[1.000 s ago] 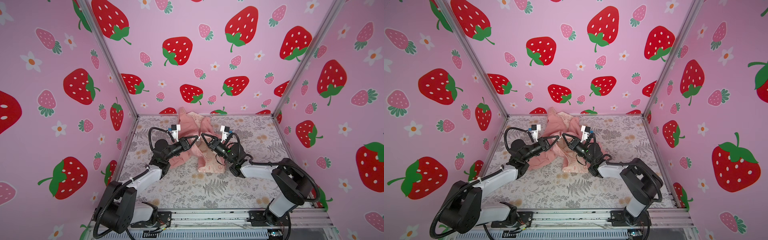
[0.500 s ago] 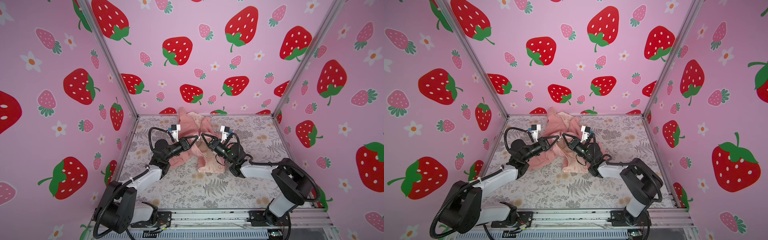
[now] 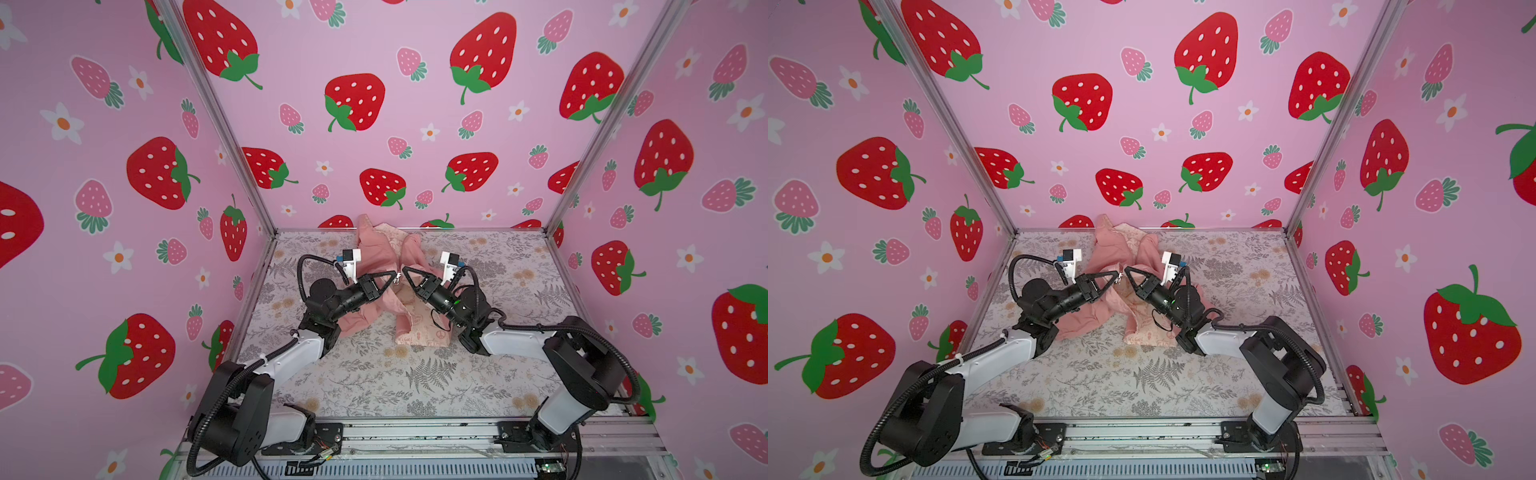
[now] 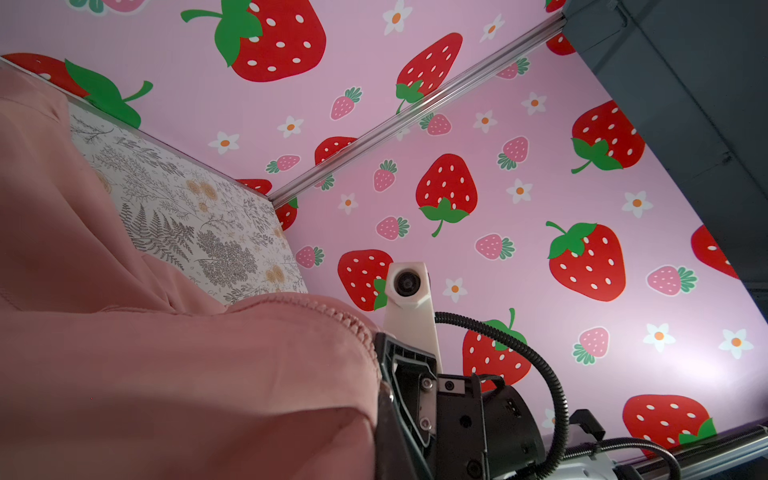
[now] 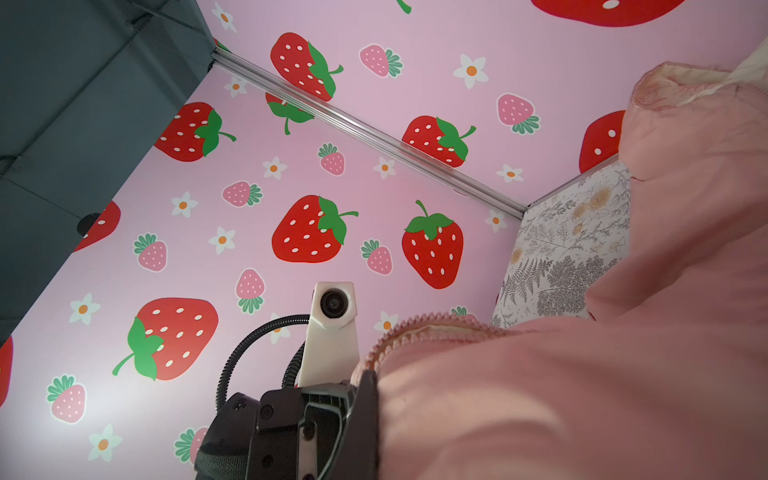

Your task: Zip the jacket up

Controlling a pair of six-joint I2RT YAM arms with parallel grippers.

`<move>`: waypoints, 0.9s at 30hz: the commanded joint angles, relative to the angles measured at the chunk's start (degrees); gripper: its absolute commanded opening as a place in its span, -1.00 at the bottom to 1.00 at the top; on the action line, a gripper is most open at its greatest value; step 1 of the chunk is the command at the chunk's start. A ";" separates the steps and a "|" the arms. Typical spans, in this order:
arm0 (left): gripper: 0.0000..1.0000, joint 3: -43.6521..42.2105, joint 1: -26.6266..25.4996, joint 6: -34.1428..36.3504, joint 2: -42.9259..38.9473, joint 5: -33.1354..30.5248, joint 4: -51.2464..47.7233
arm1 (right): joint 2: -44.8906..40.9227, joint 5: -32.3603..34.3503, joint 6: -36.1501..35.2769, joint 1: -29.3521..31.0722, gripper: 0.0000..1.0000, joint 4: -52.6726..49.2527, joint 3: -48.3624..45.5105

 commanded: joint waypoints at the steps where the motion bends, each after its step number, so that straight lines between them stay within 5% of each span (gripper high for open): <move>1: -1.00 2.01 -0.08 -0.92 0.67 0.55 4.69 | -0.30 -0.31 -0.78 0.59 -1.00 1.47 1.48; 27: -1.00 1.75 -0.07 -0.68 1.21 0.03 4.21 | -3.47 3.15 -4.23 1.36 -1.00 -1.05 0.53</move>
